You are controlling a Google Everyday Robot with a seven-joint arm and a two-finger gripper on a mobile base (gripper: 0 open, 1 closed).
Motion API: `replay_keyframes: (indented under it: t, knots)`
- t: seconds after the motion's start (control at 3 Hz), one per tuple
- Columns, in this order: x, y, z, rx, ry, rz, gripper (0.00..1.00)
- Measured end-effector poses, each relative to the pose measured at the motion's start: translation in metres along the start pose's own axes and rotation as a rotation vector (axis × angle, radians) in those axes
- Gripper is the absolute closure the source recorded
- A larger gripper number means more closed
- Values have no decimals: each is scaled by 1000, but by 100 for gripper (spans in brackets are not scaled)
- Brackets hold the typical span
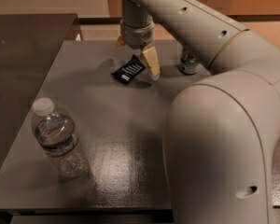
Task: Move rxbar blueberry near water bottle
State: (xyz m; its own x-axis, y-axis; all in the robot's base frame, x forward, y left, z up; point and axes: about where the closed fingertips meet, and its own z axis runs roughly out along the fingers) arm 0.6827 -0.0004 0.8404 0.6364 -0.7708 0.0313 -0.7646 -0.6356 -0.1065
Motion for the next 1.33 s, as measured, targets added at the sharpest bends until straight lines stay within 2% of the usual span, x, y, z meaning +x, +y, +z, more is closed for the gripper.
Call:
replay_keyframes:
  t: [0.33, 0.67, 1.33]
  knots:
    - [1, 3, 6, -22, 13, -23, 19]
    - [-1, 4, 8, -34, 14, -44, 42]
    - [-6, 8, 2, -26, -12, -59, 88]
